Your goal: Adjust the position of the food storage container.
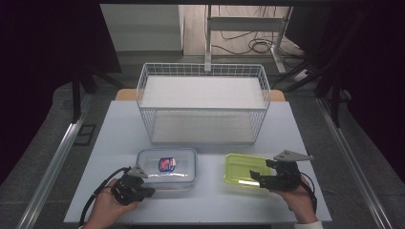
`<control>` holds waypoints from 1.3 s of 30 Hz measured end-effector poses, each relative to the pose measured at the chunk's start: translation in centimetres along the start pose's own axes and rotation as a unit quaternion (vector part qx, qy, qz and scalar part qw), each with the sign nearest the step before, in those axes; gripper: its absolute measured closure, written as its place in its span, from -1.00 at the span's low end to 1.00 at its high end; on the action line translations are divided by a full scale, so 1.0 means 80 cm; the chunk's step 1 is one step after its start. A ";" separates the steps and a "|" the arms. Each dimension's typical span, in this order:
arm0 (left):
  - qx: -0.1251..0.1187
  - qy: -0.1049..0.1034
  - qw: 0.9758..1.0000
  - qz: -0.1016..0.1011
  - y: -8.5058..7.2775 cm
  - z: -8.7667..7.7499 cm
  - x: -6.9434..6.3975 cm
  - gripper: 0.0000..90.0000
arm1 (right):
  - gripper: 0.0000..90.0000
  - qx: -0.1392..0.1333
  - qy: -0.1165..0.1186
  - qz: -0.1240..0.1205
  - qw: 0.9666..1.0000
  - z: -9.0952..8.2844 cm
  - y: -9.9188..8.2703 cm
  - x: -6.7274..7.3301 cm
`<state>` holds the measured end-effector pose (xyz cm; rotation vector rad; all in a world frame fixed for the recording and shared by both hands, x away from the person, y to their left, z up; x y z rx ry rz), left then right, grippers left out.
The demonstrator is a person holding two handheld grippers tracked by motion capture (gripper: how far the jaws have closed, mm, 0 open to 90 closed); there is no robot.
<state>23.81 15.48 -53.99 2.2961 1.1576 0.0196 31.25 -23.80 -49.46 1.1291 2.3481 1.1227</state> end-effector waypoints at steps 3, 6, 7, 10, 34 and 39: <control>-0.014 -0.015 1.000 -0.002 -0.003 -0.013 -0.008 1.00 | -0.54 -0.006 0.006 0.004 1.000 -0.002 0.002 0.004; -0.043 -0.025 0.999 -0.006 -0.004 -0.035 -0.015 0.96 | -0.57 -0.006 0.014 0.007 1.000 -0.003 0.006 0.010; -0.051 -0.023 0.998 -0.008 -0.004 -0.040 -0.015 0.90 | -0.59 -0.004 0.015 0.009 1.000 -0.003 0.008 0.014; -0.081 -0.014 0.996 -0.021 0.000 -0.058 -0.013 0.55 | -0.63 -0.001 0.016 0.014 1.000 -0.006 0.012 0.023; -0.149 0.005 0.981 -0.126 0.027 -0.071 0.043 -0.69 | -0.69 -0.004 0.061 0.016 0.998 0.003 0.059 0.095; -0.154 0.000 0.979 -0.133 0.031 -0.072 0.047 -0.70 | -0.70 -0.009 0.070 0.021 0.997 0.010 0.068 0.102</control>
Point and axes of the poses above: each handheld gripper's, and its own axes: z roughly forward along the jaws, y roughly out of its top, x roughly to its left, the point moved 6 cm from there along z, roughly forward along the jaws, and after that the axes turned 4 degrees about -z, right-handed, at the moved point
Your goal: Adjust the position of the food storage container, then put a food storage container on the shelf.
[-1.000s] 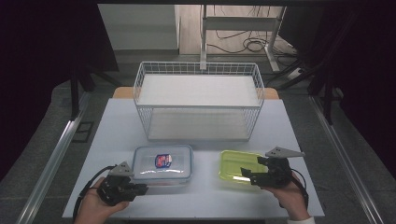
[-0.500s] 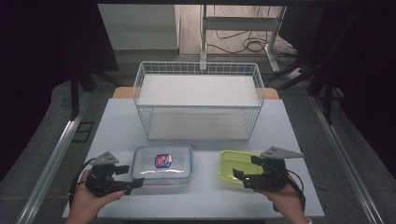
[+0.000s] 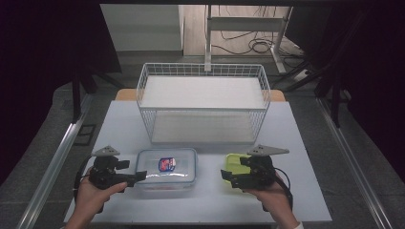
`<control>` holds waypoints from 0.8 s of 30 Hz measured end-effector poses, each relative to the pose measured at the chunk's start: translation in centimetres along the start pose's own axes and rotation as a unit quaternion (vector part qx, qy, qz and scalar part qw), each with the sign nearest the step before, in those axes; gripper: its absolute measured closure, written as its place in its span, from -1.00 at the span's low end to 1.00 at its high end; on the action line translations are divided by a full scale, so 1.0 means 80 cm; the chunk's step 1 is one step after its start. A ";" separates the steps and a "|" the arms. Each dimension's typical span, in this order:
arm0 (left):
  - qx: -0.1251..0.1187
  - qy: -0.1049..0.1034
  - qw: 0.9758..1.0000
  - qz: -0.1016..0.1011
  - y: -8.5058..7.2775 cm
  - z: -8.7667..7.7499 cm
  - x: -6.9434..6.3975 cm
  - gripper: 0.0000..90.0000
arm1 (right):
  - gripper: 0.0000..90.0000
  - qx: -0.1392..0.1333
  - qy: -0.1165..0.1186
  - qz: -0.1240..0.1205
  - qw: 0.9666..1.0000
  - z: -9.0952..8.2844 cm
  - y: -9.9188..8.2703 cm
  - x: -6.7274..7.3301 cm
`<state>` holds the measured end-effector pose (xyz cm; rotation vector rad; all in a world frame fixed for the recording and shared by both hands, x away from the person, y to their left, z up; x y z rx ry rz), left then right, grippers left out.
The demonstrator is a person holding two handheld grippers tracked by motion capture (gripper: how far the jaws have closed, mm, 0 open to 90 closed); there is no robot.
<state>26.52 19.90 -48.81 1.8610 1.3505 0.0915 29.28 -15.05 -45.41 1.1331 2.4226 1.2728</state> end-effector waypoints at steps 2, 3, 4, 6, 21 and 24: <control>-0.001 -0.001 1.000 -0.003 0.001 0.000 0.002 -0.70 | -0.69 -0.001 0.006 0.001 1.000 0.005 0.003 0.003; -0.004 0.000 1.000 -0.007 0.001 -0.002 0.005 -0.70 | -0.69 0.001 0.009 0.000 1.000 0.011 0.005 0.006; -0.004 0.000 1.000 -0.007 0.001 -0.002 0.005 -0.70 | -0.69 0.001 0.009 0.000 1.000 0.011 0.005 0.006; -0.006 0.000 1.000 -0.011 0.001 -0.004 0.008 -0.70 | -0.69 0.003 0.010 0.001 1.000 0.017 0.008 0.007; -0.004 0.003 0.999 -0.037 -0.005 -0.001 0.026 -0.73 | -0.69 0.012 0.031 0.005 0.999 0.057 0.023 0.027; -0.008 -0.002 0.999 -0.049 -0.006 0.002 0.031 -0.74 | -0.69 0.010 0.034 0.003 0.999 0.061 0.027 0.030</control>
Point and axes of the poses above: each handheld gripper's, and its own axes: z roughly forward along the jaws, y roughly out of its top, x roughly to its left, the point moved 6 cm from there along z, roughly forward along the jaws, and after that the axes turned 4 degrees about -z, right-handed, at the moved point
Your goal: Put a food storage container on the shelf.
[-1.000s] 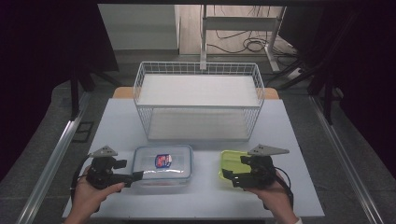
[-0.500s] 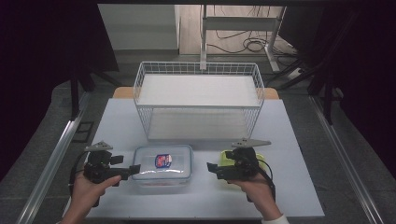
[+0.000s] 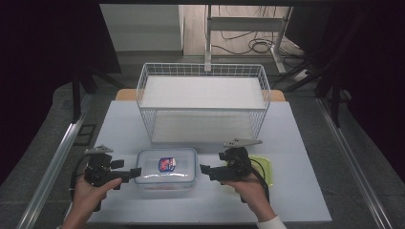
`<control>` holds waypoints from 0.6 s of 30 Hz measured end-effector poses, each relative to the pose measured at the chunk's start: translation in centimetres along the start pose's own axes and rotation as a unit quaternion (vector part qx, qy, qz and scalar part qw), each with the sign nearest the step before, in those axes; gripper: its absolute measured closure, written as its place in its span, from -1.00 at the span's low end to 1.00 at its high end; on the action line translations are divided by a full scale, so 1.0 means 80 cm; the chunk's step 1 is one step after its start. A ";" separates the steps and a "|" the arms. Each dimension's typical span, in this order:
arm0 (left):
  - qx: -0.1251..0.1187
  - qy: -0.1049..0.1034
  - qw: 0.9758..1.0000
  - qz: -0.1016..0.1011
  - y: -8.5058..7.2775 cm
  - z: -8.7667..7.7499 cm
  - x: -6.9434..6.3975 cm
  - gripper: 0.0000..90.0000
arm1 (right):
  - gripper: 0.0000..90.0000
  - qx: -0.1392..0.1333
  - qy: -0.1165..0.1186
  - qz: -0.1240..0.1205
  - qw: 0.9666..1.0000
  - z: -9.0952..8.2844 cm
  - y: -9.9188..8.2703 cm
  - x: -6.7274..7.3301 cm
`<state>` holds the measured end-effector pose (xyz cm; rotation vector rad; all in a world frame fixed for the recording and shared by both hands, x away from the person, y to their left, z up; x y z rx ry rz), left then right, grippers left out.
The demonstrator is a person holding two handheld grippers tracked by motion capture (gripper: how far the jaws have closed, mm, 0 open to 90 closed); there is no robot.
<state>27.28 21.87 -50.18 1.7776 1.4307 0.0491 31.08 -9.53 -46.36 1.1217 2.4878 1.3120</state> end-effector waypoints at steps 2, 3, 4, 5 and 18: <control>0.000 -0.001 1.000 -0.004 0.000 0.001 0.002 -0.74 | -0.69 0.001 0.001 0.000 1.000 0.002 0.001 0.001; 0.000 -0.003 1.000 -0.010 -0.001 0.002 0.005 -0.74 | -0.69 0.000 0.001 0.000 1.000 0.004 0.001 0.002; 0.003 -0.005 1.000 -0.014 -0.001 0.003 0.008 -0.74 | -0.69 0.002 0.002 -0.001 1.000 0.007 0.002 0.003; 0.002 -0.008 1.000 -0.023 -0.001 0.004 0.010 -0.75 | -0.69 0.004 0.006 -0.006 1.000 0.011 0.003 0.007; 0.018 -0.027 0.996 -0.078 -0.005 0.036 0.039 -0.68 | -0.69 0.010 0.015 -0.014 1.000 0.031 0.009 0.017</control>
Point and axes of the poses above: each handheld gripper's, and its own axes: z roughly forward along the jaws, y roughly out of its top, x roughly to its left, the point moved 6 cm from there along z, roughly forward along the jaws, and after that the axes turned 4 degrees about -z, right-handed, at the moved point
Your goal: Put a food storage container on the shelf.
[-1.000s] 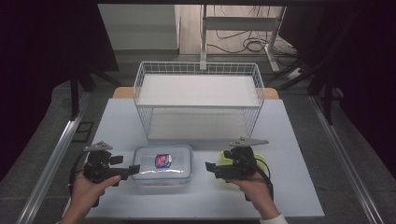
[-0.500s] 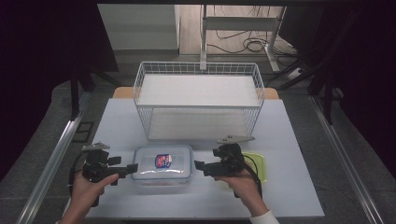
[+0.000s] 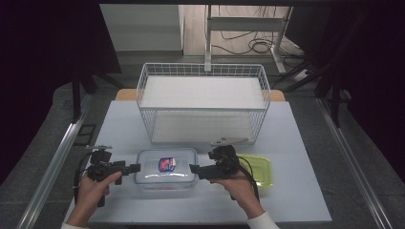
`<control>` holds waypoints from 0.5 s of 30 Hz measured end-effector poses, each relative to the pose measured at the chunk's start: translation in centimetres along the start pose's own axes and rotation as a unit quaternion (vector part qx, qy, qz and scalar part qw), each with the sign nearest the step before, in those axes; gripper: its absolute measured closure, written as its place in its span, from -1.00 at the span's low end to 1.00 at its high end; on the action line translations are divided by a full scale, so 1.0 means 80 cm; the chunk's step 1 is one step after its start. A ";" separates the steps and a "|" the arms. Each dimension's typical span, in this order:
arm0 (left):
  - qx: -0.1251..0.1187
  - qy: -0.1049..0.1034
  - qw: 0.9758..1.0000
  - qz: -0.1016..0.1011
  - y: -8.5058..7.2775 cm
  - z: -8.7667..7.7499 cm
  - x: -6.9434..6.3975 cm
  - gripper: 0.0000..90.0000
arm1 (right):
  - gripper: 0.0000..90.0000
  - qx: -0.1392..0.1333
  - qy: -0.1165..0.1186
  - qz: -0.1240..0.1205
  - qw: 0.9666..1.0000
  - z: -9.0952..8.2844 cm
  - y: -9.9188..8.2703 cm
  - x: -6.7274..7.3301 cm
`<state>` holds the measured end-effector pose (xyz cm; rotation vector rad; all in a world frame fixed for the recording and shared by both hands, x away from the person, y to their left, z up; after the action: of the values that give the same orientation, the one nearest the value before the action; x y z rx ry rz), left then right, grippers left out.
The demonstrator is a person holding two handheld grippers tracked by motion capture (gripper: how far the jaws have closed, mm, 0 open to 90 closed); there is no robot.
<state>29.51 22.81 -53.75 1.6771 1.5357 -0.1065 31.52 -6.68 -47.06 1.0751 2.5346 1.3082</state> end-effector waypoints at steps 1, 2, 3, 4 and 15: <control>0.003 -0.004 1.000 -0.002 -0.001 0.002 0.000 -0.68 | -0.68 0.001 0.000 0.000 1.000 0.001 0.000 0.000; 0.006 -0.005 1.000 -0.001 -0.001 0.005 0.000 -0.68 | -0.68 0.002 0.001 -0.001 1.000 0.001 0.000 0.000; 0.009 -0.004 1.000 0.000 -0.001 0.007 0.001 -0.67 | -0.68 0.002 0.000 -0.002 1.000 0.001 -0.001 0.000; 0.011 -0.008 1.000 -0.003 -0.001 0.009 0.001 -0.67 | -0.68 0.002 0.000 -0.002 1.000 0.001 -0.001 0.000; 0.045 -0.059 0.997 -0.017 -0.002 0.029 0.000 -0.65 | -0.68 0.005 -0.006 0.006 1.000 0.002 -0.005 -0.013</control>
<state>30.41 21.38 -55.36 1.6831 1.4913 -0.2907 32.13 -7.39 -47.67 1.0972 2.5330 1.2890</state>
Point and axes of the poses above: each handheld gripper's, and its own axes: z roughly forward along the jaws, y roughly out of its top, x roughly to its left, the point moved 6 cm from there along z, roughly forward along the jaws, and after that the axes turned 4 degrees about -z, right-handed, at the moved point
